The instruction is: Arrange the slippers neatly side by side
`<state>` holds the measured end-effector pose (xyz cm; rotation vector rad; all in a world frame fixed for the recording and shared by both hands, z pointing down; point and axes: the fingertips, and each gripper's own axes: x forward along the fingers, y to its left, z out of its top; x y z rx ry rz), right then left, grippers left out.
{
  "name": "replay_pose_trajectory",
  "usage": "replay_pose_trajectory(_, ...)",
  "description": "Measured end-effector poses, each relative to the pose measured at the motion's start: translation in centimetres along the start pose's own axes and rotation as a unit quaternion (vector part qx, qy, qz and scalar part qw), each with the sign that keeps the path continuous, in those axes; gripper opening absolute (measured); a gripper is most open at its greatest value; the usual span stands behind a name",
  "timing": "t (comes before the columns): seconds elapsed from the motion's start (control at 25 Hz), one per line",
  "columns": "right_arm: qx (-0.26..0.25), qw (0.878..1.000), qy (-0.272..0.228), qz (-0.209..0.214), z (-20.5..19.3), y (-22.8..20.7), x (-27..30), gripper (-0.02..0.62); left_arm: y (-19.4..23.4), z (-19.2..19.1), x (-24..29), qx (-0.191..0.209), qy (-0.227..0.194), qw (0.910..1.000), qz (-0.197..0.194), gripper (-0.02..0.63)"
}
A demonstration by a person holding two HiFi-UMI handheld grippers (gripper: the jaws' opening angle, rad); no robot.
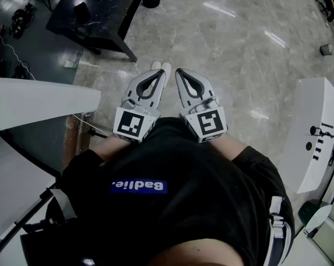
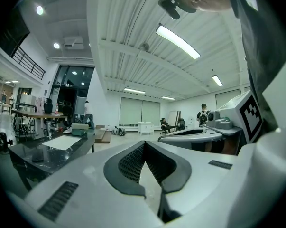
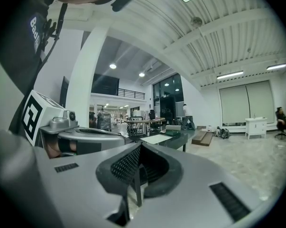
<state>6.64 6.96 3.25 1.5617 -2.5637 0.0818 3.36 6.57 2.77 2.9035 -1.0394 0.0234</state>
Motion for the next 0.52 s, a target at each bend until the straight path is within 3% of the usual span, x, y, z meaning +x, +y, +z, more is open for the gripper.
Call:
replay_pose_trajectory(0.16, -0.006, 1.000, -0.016, 0.003, 0.23, 0.12, -0.41, 0.000, -0.53, 0.05, -0.47, 0.008, -0.001, 1.0000, 0.000, -0.014)
replay_pose_trajectory(0.52, 0.003, 1.000, 0.008, 0.007, -0.22, 0.54, -0.98, 0.000, -1.13, 0.17, -0.98, 0.010, 0.002, 0.9999, 0.001, -0.014)
